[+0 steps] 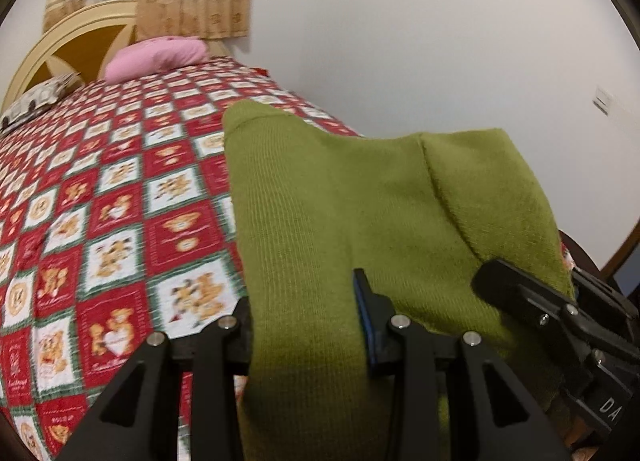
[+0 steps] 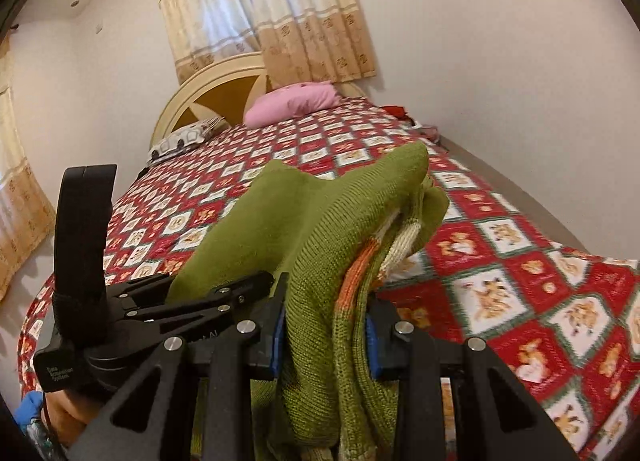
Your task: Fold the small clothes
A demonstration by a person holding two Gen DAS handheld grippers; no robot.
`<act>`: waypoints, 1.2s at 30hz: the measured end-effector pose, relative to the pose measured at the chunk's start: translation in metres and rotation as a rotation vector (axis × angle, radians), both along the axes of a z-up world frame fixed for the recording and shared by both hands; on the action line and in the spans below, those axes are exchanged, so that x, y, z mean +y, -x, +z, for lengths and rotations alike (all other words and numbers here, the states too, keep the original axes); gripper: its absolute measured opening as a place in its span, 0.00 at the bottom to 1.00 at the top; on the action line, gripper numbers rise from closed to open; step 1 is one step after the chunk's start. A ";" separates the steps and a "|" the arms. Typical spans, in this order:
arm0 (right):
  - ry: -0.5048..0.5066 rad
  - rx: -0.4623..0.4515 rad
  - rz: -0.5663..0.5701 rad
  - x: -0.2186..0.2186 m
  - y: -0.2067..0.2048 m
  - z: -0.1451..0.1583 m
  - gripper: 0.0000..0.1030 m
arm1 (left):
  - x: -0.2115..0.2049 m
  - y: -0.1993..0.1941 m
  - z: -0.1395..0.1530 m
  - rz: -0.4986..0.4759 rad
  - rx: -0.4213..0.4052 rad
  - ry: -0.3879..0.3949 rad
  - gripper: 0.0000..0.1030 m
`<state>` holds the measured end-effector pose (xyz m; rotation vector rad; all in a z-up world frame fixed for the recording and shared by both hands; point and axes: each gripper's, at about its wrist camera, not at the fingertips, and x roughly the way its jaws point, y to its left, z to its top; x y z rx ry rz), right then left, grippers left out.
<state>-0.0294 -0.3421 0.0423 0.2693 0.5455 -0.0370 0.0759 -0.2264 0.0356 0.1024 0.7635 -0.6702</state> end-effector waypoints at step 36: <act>-0.131 0.195 -0.221 -0.151 -0.043 -0.089 0.51 | -0.101 -0.057 -0.053 -0.051 0.132 0.002 0.55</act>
